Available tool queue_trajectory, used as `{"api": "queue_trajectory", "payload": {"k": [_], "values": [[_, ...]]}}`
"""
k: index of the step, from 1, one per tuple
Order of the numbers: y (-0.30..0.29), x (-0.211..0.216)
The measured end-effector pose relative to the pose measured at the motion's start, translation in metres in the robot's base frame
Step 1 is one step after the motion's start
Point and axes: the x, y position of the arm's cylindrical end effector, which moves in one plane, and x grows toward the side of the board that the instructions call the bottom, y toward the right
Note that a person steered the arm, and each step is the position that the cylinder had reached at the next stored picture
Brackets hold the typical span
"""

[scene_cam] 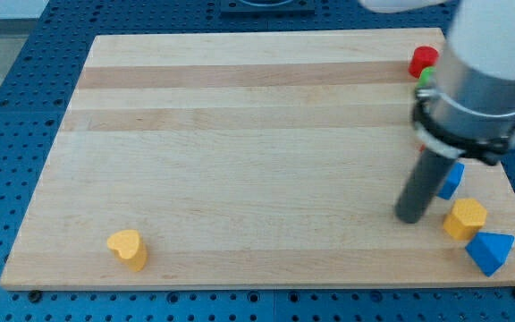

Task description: Push the yellow heart to the top of the board

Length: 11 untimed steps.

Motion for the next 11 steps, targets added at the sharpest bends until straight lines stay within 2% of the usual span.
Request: {"api": "queue_trajectory", "payload": {"k": [2,4,5,7,9,11], "values": [[-0.133,-0.001],[-0.274,-0.077],[-0.346,-0.082],[-0.362,0.069],[-0.358,0.070],[-0.286,0.059]]}}
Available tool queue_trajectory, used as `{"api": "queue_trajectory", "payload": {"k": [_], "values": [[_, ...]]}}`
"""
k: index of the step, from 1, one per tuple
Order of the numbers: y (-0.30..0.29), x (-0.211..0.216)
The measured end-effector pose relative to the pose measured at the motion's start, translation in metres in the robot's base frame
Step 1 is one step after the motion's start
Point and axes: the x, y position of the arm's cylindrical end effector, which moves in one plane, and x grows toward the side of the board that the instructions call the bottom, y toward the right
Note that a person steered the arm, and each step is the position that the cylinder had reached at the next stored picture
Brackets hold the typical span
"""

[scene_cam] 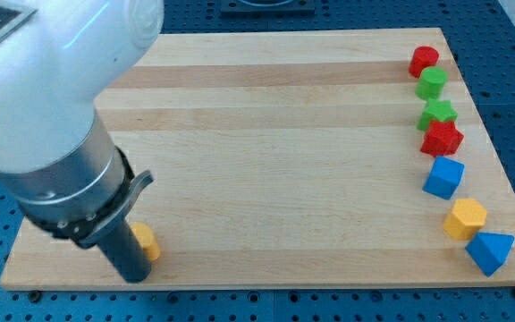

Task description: Push the yellow heart to the top of the board

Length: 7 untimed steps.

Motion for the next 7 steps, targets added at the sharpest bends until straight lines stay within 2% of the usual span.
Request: {"api": "queue_trajectory", "payload": {"k": [1,2,3,5,6,7], "values": [[0.000,-0.064],[0.000,-0.154],[0.000,-0.188],[-0.009,-0.186],[-0.050,-0.205],[-0.012,-0.266]]}}
